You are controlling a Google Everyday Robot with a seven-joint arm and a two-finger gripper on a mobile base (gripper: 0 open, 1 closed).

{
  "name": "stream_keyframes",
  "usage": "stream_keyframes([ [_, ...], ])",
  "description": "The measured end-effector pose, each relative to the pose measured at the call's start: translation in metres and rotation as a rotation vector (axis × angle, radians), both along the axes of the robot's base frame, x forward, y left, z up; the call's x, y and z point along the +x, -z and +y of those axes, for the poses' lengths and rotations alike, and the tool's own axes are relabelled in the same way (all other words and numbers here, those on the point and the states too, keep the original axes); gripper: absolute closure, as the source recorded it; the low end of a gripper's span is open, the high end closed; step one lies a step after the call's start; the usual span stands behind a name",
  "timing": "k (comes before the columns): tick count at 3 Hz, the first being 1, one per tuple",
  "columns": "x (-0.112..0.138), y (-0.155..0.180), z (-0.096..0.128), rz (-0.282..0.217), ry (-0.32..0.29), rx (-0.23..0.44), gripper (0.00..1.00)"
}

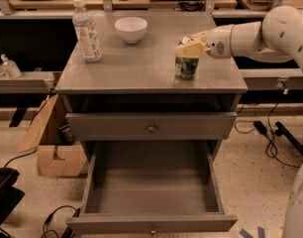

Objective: Pick green can from middle drawer and place on counter

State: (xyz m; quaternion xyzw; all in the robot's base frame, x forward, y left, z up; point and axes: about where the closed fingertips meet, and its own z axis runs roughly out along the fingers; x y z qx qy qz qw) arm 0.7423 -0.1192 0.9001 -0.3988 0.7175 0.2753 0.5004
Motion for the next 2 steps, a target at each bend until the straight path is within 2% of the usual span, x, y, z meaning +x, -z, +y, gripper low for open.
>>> stream_keyframes([
  [2,0.0001,-0.0006,0.0007,0.000,-0.001,0.000,0.12],
])
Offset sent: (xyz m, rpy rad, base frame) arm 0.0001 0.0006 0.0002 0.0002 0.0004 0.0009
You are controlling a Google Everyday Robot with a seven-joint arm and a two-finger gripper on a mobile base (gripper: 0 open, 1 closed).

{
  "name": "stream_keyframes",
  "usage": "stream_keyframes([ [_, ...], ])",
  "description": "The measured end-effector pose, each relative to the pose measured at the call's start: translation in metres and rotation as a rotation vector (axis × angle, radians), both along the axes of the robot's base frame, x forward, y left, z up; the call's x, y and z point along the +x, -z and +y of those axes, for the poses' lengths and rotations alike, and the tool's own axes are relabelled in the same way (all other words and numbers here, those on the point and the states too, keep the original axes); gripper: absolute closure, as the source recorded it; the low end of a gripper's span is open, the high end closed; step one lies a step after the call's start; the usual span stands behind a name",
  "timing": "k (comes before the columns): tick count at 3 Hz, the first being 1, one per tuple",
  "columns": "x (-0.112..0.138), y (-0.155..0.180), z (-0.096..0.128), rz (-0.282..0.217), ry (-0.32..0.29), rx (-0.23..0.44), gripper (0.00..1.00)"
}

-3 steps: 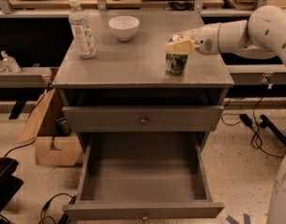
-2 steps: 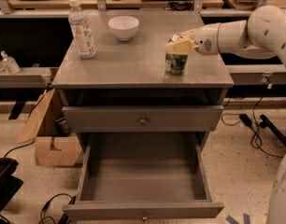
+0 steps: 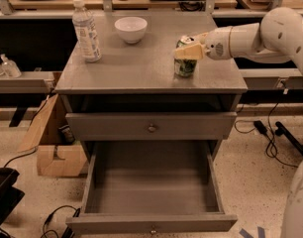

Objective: Pick green can from middle drawer and place on counter

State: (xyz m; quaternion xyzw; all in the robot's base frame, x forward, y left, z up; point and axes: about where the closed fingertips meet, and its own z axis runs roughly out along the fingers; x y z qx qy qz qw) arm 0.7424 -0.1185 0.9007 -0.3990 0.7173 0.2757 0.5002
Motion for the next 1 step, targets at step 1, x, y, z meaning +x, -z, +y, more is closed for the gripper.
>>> stream_keyframes([
  [1,0.0003,0.0010,0.0028,0.002,-0.004,0.001,0.00],
])
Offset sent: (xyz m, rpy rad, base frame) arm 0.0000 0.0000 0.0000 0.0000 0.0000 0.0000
